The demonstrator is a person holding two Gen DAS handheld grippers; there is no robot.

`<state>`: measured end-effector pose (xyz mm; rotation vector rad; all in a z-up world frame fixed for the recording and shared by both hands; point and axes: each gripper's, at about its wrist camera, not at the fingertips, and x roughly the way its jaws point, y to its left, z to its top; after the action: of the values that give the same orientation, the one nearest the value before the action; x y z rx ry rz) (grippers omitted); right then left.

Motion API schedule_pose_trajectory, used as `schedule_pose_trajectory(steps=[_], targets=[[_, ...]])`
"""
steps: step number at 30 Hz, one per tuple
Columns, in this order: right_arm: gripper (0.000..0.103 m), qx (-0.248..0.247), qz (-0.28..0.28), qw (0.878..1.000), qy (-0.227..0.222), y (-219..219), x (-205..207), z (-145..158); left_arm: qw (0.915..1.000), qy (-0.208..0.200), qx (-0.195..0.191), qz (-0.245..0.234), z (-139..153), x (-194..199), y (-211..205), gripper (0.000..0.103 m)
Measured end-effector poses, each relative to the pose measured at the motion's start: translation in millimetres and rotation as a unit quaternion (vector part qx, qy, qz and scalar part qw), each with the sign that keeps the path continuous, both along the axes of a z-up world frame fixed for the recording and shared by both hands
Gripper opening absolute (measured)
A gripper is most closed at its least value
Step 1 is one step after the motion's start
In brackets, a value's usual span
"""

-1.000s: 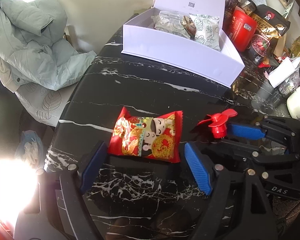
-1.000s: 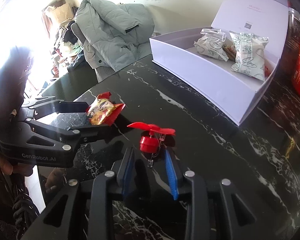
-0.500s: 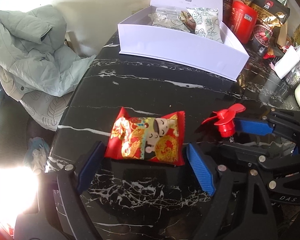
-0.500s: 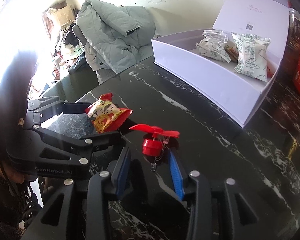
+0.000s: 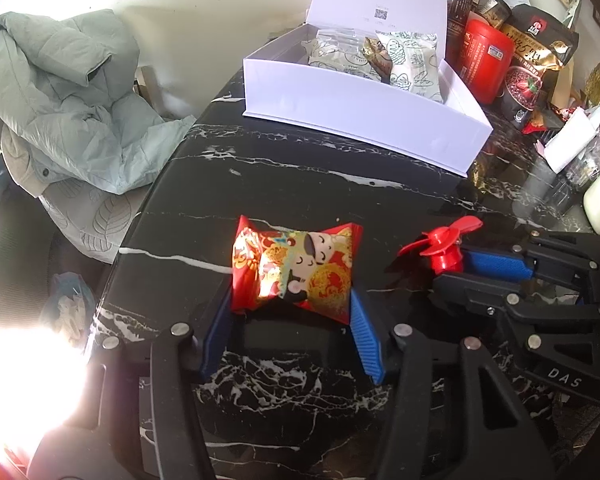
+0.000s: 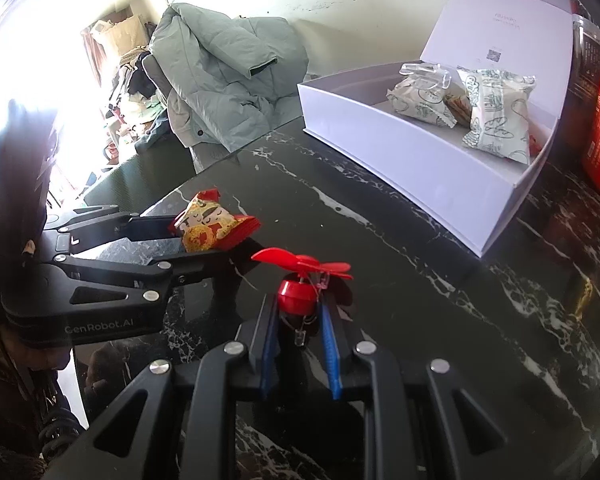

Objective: Organize objects
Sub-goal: 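Carry the candy packet left and red fan right toward the white box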

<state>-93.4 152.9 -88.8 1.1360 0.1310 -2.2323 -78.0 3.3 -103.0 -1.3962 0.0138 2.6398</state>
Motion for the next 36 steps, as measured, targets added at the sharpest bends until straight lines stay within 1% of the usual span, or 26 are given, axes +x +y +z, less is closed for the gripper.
schedule_pose_trajectory(steps=[5, 13, 22, 29, 36], targets=[[0.020, -0.002, 0.004, 1.000, 0.012, -2, 4, 9, 0.9999, 0.003, 0.013, 0.000, 5, 7, -2, 0.050], [0.020, -0.006, 0.020, 0.999, 0.025, -9, 17, 26, 0.9995, 0.032, 0.006, -0.001, 29, 23, -4, 0.050], [0.020, -0.007, 0.028, 0.998, 0.048, -9, 34, 51, 0.9982, 0.059, 0.005, -0.008, 57, 38, -3, 0.050], [0.020, 0.004, 0.011, 0.998, 0.059, 10, 45, 64, 0.9975, 0.065, 0.011, -0.026, 69, 41, 12, 0.050], [0.020, 0.008, -0.016, 0.997, 0.069, 37, 52, 74, 0.9956, 0.071, 0.015, -0.060, 76, 41, 42, 0.050]])
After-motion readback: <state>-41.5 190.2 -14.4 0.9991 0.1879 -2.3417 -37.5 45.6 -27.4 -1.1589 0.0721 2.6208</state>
